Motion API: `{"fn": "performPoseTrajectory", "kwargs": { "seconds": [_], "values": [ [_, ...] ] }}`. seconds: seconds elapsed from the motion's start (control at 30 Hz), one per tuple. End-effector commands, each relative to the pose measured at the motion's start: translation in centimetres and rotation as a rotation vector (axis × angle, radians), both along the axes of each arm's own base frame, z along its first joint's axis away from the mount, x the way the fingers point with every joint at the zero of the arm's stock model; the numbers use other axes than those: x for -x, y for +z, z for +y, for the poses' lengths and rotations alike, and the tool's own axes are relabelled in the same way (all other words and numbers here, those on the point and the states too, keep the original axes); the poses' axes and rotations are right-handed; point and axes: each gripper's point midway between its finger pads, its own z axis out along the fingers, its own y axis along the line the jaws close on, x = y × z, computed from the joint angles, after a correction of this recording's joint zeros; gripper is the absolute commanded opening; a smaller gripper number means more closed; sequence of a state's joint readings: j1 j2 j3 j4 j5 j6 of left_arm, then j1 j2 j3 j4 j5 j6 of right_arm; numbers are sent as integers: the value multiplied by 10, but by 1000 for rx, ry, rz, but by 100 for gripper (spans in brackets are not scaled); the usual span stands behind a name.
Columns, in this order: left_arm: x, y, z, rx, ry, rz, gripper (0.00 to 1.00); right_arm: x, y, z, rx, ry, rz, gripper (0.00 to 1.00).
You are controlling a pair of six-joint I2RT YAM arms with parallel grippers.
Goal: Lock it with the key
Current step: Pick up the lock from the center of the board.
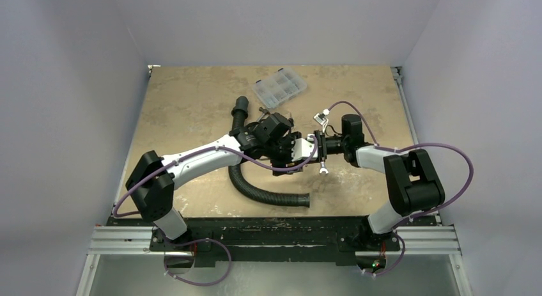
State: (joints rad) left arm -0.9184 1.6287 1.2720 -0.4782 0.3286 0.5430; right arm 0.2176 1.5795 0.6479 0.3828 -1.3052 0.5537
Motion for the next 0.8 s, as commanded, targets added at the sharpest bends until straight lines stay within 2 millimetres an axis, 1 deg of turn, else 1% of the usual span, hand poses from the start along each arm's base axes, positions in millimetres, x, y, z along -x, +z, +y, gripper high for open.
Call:
{"fn": "performPoseTrajectory", "kwargs": {
  "seconds": [0.0,0.03,0.23,0.3,0.37,0.4,0.47,0.5,0.53,0.6,0.67,0.7,0.73,0.77],
  "values": [
    [-14,41,-23,117,-17,-96,31,8,10,5,-33,49,-26,63],
    [-14,41,-23,117,-17,-97,31,8,9,5,-32,52,-21,62],
    [-15,42,-24,118,-13,-101,31,8,7,5,-35,63,-3,45],
    [-15,41,-24,117,-13,-101,31,9,8,5,-39,72,2,35],
    [-16,41,-23,113,-9,-103,31,10,9,5,-43,76,5,27],
    [-16,40,-23,111,-6,-99,32,10,10,5,-46,81,11,23],
    [-15,39,-22,107,-8,-93,36,12,13,5,-53,93,14,11],
    [-15,39,-22,104,-1,-87,40,12,15,5,-58,101,15,4],
    [-16,39,-21,103,10,-86,45,13,17,5,-61,105,8,0],
    [-15,40,-18,91,20,-74,60,13,20,5,-67,112,-1,0],
    [-15,46,-13,100,23,-38,74,12,23,4,-71,116,-22,0],
    [-14,51,-9,118,16,-8,87,10,25,3,-69,111,-39,0],
    [-14,58,-3,141,8,26,95,8,27,2,-67,105,-64,0],
    [-16,66,2,171,3,55,99,7,29,0,-64,101,-103,0]
  ]
}}
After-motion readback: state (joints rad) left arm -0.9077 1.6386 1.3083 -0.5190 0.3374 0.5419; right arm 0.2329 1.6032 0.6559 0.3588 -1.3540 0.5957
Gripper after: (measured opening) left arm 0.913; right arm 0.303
